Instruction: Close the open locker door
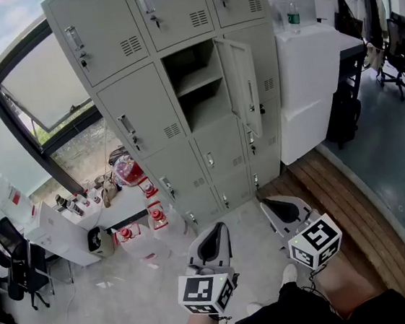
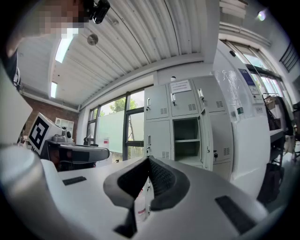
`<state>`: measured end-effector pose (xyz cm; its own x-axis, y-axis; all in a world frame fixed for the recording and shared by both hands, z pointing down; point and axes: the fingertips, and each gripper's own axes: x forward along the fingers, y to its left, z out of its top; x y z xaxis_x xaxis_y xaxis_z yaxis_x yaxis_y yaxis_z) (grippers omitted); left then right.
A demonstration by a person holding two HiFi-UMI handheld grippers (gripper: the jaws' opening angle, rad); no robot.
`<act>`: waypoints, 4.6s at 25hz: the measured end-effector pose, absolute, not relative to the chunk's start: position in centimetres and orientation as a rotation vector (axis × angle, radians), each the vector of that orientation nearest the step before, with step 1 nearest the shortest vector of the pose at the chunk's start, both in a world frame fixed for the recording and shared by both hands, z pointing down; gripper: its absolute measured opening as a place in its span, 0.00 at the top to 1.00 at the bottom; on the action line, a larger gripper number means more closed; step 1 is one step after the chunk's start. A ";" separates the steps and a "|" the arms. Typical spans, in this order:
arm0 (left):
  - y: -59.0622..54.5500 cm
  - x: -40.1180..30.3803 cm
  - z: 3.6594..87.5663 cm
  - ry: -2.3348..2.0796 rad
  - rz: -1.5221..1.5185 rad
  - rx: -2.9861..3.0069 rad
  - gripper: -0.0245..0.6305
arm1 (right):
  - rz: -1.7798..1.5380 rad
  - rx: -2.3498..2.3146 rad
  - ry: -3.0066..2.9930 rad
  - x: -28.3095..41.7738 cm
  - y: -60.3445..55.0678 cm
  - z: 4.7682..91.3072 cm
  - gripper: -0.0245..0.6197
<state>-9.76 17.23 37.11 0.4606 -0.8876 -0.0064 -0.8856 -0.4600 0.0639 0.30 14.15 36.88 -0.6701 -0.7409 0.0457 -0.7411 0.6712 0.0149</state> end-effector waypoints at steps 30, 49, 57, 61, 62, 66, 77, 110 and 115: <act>12.7 -9.9 37.2 -1.594 -0.037 2.657 0.93 | 0.065 1.272 -2.872 0.1 8.6 36.9 0.88; 5.0 -8.4 37.1 -1.615 -0.030 2.647 0.93 | 0.082 1.230 -2.891 1.3 0.3 36.7 0.88; 0.7 -7.5 37.7 -1.613 -0.017 2.637 0.93 | 0.122 1.202 -2.916 2.0 -4.1 37.1 0.88; -1.6 -6.7 37.9 -1.605 -0.011 2.640 0.93 | 0.134 1.193 -2.919 2.7 -6.5 37.4 0.88; -2.2 -6.5 38.0 -1.605 -0.011 2.640 0.93 | 0.138 1.191 -2.920 2.8 -7.1 37.4 0.88; -4.6 -6.2 38.3 -1.605 -0.012 2.629 0.93 | 0.147 1.182 -2.918 3.2 -9.5 37.7 0.88; -9.7 -4.9 39.2 -1.609 -0.007 2.590 0.93 | 0.118 1.250 -2.909 5.1 -15.3 38.0 0.55; -19.2 -1.2 38.6 -1.716 -0.024 2.525 0.93 | 0.136 1.225 -2.928 10.2 -27.4 36.7 0.49; -20.4 -0.9 38.9 -1.719 -0.016 2.513 0.93 | 0.138 1.166 -2.949 9.6 -27.8 36.7 0.52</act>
<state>-0.90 -20.40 38.88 0.3640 -0.9303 0.0460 -0.9293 -0.3593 0.0859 9.59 -27.76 36.74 -0.7295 -0.6839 0.0018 -0.6811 0.7263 -0.0926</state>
